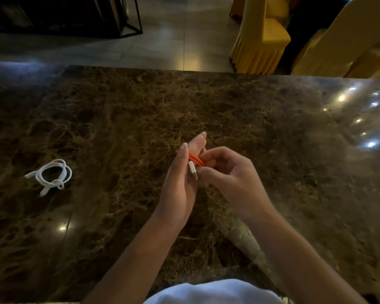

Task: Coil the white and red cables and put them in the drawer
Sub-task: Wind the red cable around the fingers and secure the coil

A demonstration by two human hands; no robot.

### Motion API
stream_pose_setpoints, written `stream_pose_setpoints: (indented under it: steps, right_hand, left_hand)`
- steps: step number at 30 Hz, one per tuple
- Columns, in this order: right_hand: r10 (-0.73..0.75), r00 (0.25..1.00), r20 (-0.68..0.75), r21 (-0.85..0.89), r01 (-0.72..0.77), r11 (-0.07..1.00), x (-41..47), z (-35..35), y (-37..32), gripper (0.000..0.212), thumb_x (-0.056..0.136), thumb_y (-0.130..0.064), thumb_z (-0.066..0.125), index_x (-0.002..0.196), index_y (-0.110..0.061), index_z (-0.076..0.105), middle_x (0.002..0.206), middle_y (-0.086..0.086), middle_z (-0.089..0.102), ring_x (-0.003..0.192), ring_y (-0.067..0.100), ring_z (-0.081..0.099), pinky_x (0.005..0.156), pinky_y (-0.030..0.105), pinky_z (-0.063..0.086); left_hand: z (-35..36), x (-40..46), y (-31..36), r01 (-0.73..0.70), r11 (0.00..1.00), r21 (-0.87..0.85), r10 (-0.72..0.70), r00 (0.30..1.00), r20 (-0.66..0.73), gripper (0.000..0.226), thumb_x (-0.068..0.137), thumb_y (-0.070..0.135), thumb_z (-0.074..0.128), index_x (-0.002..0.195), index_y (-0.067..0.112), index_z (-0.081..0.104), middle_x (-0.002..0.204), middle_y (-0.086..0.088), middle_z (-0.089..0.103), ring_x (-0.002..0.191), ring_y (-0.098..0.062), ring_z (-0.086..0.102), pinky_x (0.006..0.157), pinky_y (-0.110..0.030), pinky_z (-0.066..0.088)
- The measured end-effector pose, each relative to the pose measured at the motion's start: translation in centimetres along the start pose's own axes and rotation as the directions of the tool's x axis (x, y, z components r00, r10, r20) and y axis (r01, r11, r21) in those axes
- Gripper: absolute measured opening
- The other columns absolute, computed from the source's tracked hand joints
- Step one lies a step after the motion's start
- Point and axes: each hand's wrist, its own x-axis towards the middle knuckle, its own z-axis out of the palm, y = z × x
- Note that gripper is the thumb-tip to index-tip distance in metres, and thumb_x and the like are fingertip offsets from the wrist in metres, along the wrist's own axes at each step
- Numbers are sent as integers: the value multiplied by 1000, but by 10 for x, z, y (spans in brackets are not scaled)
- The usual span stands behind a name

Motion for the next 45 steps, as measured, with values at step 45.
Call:
stream_pose_setpoints:
  steps: [45]
  right_hand:
    - [-267,702,660,-733,679,-26,26,16,-10,21,100,-27,63,120,-23,62,78,-10,69,59,9,64,53,28,55]
  left_hand:
    - [-11,10,9,346,867,-357,-440,869,-225,97,97,79,27,156,2,39,155,-20,51,145,-30,50,123,-47,34]
